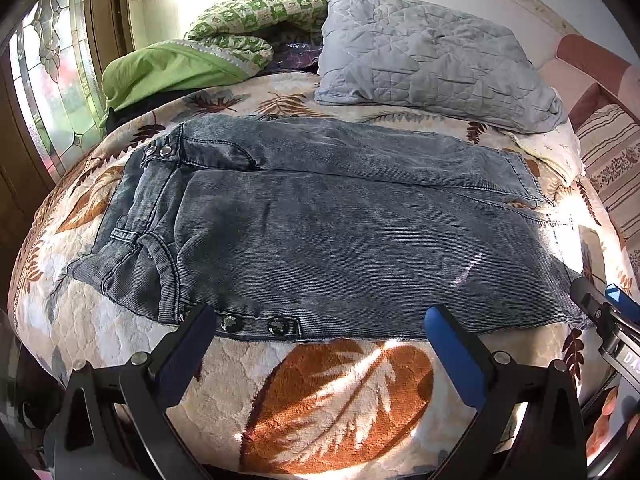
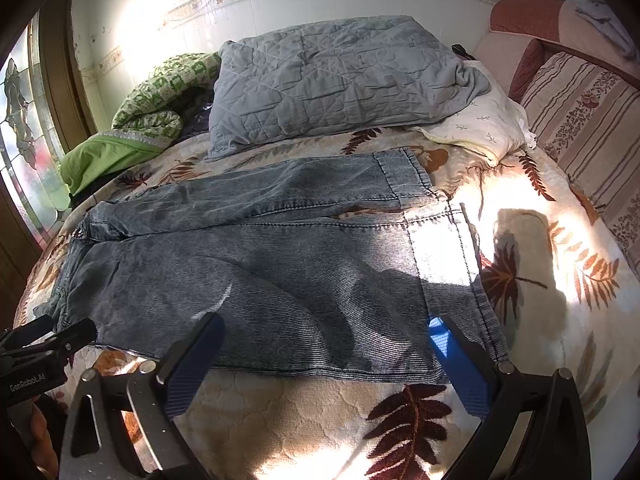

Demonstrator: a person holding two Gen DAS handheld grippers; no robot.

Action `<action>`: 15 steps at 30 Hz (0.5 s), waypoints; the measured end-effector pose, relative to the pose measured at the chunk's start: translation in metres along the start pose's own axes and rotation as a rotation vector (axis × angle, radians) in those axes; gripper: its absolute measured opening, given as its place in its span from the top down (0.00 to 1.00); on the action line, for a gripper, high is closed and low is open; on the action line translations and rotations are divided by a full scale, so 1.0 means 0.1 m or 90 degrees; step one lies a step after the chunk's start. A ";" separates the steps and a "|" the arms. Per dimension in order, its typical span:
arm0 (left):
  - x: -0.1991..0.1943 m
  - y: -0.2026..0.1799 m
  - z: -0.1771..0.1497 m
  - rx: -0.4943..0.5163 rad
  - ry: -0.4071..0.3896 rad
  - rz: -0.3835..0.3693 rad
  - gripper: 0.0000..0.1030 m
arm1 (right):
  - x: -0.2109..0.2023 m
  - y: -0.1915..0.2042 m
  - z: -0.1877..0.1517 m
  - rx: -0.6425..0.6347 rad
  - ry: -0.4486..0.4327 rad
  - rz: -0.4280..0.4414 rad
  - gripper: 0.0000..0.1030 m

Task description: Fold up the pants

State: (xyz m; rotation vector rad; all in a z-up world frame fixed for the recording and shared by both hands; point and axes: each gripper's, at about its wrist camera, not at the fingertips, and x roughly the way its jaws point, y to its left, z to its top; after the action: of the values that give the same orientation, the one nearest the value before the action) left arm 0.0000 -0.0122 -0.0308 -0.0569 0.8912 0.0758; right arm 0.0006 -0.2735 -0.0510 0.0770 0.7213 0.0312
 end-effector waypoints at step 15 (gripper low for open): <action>0.01 0.01 -0.01 -0.004 0.002 0.002 0.00 | 0.02 0.00 -0.01 -0.001 0.005 -0.002 0.00</action>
State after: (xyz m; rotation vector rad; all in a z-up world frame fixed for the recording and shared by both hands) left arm -0.0008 -0.0117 -0.0322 -0.0618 0.8940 0.0815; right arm 0.0012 -0.2729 -0.0532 0.0744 0.7297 0.0294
